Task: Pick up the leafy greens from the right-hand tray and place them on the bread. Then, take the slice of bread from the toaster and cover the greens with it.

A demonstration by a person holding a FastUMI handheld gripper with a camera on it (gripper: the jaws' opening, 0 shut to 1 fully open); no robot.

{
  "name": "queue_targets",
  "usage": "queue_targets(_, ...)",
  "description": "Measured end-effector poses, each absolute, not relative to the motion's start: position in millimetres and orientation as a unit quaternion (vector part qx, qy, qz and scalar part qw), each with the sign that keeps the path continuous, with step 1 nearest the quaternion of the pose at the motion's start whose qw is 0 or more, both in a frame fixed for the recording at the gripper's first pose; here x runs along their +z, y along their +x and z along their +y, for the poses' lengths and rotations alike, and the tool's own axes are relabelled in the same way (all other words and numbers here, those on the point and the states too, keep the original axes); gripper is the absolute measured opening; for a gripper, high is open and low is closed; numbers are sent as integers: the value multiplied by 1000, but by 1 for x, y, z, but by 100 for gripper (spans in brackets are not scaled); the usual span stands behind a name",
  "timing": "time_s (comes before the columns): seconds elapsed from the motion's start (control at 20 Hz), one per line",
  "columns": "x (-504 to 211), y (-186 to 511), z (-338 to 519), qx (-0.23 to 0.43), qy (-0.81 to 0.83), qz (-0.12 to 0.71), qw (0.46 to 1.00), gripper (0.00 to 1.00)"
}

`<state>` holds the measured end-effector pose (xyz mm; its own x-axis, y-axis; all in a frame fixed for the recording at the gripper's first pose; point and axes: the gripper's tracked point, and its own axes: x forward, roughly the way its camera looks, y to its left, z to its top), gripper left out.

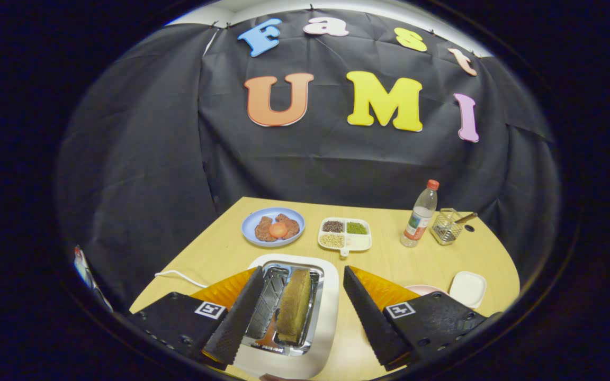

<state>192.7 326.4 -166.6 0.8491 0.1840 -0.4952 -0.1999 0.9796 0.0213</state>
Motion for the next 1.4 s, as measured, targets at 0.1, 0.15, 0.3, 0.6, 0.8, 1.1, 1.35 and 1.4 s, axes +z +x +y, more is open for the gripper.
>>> queue_targets(0.1,-171,197,327,95,-6,271,958,85)
queue_targets(0.15,-176,197,329,93,-1,282,955,82)
queue_targets(0.3,-183,196,334,97,4,308,946,62)
queue_targets(0.6,-184,182,332,71,-20,330,941,25)
queue_targets(0.8,-159,182,329,65,-18,315,947,15)
queue_targets(1.1,-105,173,328,72,21,299,951,15)
queue_targets(1.35,-50,170,301,67,54,270,959,14)
queue_targets(1.4,-42,170,292,64,59,264,961,14)
